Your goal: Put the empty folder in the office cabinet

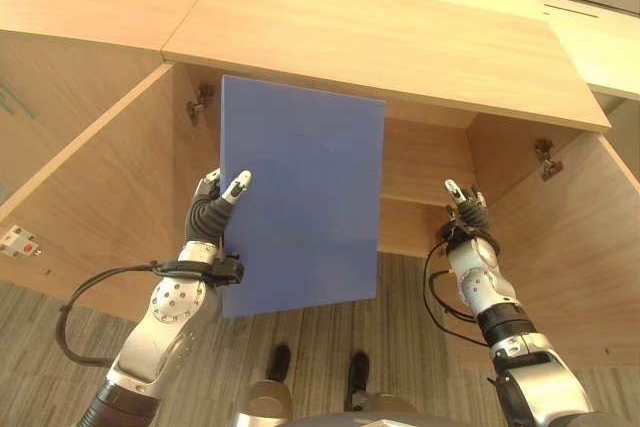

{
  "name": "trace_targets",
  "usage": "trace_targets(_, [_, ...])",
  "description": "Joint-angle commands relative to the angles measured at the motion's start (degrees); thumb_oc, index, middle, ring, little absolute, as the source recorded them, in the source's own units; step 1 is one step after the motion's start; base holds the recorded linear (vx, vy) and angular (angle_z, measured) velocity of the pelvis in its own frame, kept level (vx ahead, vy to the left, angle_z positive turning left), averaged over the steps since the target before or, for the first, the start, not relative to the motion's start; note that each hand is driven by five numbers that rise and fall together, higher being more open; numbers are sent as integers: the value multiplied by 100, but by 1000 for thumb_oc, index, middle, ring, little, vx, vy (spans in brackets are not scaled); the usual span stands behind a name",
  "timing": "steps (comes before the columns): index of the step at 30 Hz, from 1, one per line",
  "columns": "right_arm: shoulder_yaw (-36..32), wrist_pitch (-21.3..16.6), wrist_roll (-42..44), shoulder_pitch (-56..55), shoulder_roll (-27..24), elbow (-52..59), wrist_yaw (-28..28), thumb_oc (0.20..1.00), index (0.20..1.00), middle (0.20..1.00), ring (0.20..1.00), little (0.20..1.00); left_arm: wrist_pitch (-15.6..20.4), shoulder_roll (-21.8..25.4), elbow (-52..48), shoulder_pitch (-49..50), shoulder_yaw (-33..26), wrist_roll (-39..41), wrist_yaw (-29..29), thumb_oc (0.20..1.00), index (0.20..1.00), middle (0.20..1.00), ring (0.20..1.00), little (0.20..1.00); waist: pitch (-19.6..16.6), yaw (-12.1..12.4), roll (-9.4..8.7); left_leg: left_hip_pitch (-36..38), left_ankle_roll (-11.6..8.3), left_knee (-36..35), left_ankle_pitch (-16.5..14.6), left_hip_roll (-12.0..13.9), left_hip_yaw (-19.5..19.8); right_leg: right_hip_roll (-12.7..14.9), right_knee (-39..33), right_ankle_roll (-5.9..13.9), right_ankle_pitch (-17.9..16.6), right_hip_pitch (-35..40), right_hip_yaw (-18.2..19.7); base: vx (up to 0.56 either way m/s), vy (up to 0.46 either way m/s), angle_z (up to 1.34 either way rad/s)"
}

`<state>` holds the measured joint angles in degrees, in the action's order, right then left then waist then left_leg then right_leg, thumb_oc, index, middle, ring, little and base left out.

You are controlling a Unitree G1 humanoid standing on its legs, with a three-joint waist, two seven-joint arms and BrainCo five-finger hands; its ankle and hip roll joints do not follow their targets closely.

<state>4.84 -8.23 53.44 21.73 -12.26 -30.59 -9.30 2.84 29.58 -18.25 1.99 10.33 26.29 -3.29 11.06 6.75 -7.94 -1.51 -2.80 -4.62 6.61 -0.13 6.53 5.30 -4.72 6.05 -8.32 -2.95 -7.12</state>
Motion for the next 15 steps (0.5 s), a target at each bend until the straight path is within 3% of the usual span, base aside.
trace_targets(1, [-65, -128, 361, 55, -171, 687, 359, 1000, 1000, 1000, 1000, 1000, 512, 261, -742, 4, -416, -325, 17, 200, 200, 200, 200, 200, -327, -33, -16, 121, 207, -38, -914, -197, -74, 254, 22, 462, 162, 27, 305, 0, 0, 0])
trace_targets(6, [1, -76, 412, -265, -238, 1364, 617, 1000, 1000, 1000, 1000, 1000, 464, 237, -757, 57, -529, -418, 32, 200, 200, 200, 200, 200, -335, -101, -57, 134, 197, -38, -911, -170, -124, 248, 27, 469, 150, 20, 320, 0, 0, 0])
trace_targets(10, [416, 199, 206, -668, -272, 2088, 926, 1000, 1000, 1000, 1000, 1000, 427, 141, -798, 34, -521, -458, 95, 200, 200, 200, 200, 200, -346, -179, -97, 125, 188, -38, -911, -146, -195, 256, 26, 482, 131, -11, 356, -12, -4, -5])
trace_targets(15, [960, 497, 27, -714, -251, 2221, 1107, 1000, 1000, 1000, 1000, 1000, 374, 20, -928, -25, -369, -362, 158, 200, 200, 200, 200, 200, -346, -175, -118, 116, 186, -38, -909, -136, -234, 255, 17, 475, 125, -27, 373, -8, -5, -4])
